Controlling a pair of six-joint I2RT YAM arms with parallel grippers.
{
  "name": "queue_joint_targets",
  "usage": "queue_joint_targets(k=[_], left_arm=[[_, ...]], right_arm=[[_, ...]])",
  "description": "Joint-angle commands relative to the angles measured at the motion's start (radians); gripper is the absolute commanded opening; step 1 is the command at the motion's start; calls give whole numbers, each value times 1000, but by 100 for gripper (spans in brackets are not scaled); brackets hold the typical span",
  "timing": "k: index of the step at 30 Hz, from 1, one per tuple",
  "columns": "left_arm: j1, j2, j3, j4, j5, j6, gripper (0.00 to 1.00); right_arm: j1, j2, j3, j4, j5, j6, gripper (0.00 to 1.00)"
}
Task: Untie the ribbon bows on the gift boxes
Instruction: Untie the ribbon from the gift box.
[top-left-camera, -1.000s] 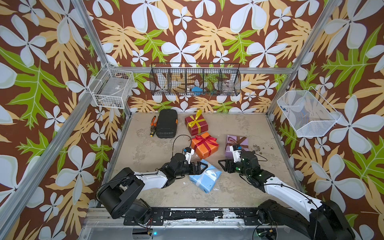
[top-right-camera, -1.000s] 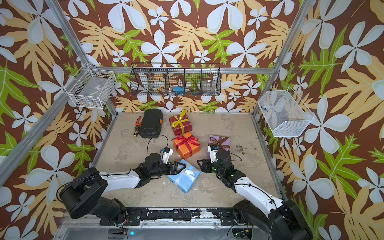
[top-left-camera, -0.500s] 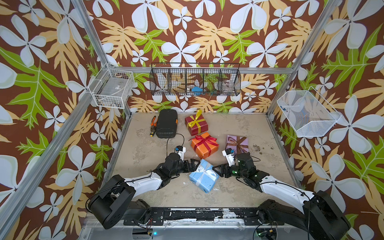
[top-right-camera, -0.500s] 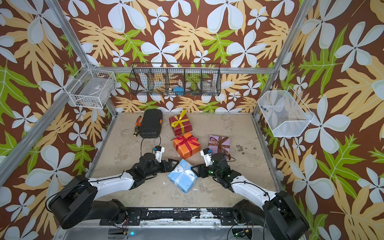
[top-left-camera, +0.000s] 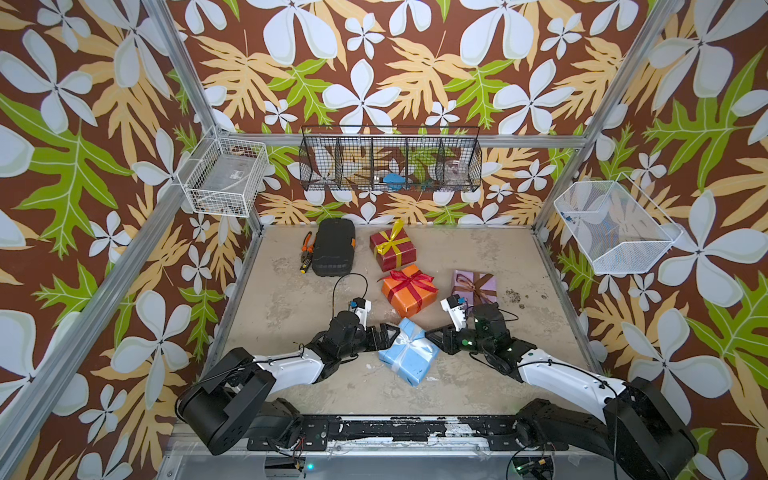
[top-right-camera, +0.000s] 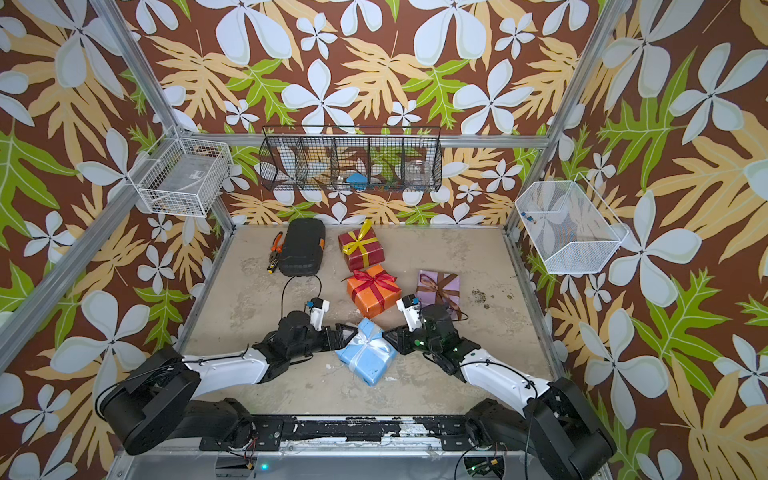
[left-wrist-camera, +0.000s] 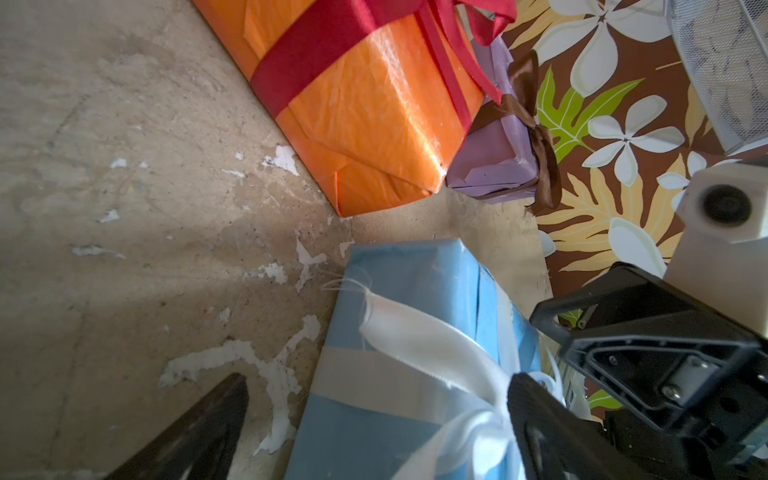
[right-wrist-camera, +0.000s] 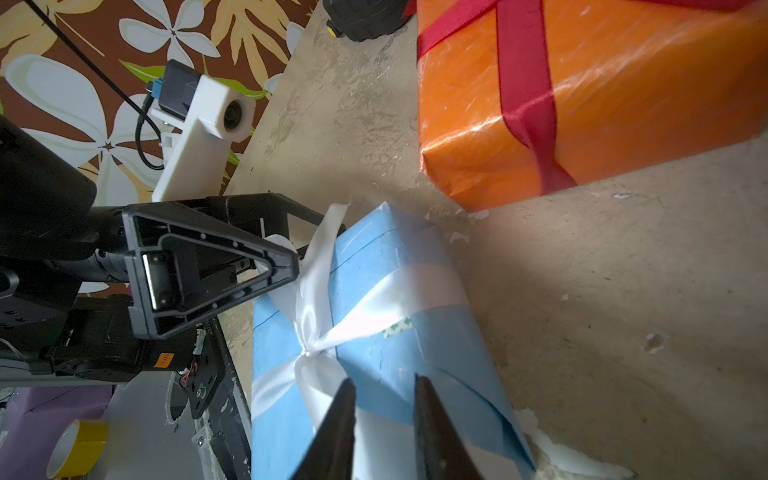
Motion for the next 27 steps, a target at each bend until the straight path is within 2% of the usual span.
queue_joint_targets(k=[1,4,7,9,12,16,21,27], left_arm=[[1,-14,-1,22,-10,-5,100],[2,-16,3,17,-10,-7,100],[1,-14,3,19,-11,-7,100],[2,-11,4,20,-14,-7,100],[2,-3,9,20,-14,-5,100],[2,14,19,30,2,-4,100],[-4,18,21,48,36,-4,98],[-37,6,13,53,42,-4,97]], right_arm=[[2,-10,7,-8,-9,-18,20],[3,-51,26,-102,43,-67,37],[3,-115,37,-234,164,-115,39],[3,-154,39,-292,186,-107,43],[5,-197,18,-294,86,-24,45],[16,-242,-46,-197,-34,145,47],[20,-280,-113,-69,-68,279,48],[21,-191,-140,69,-80,341,49]])
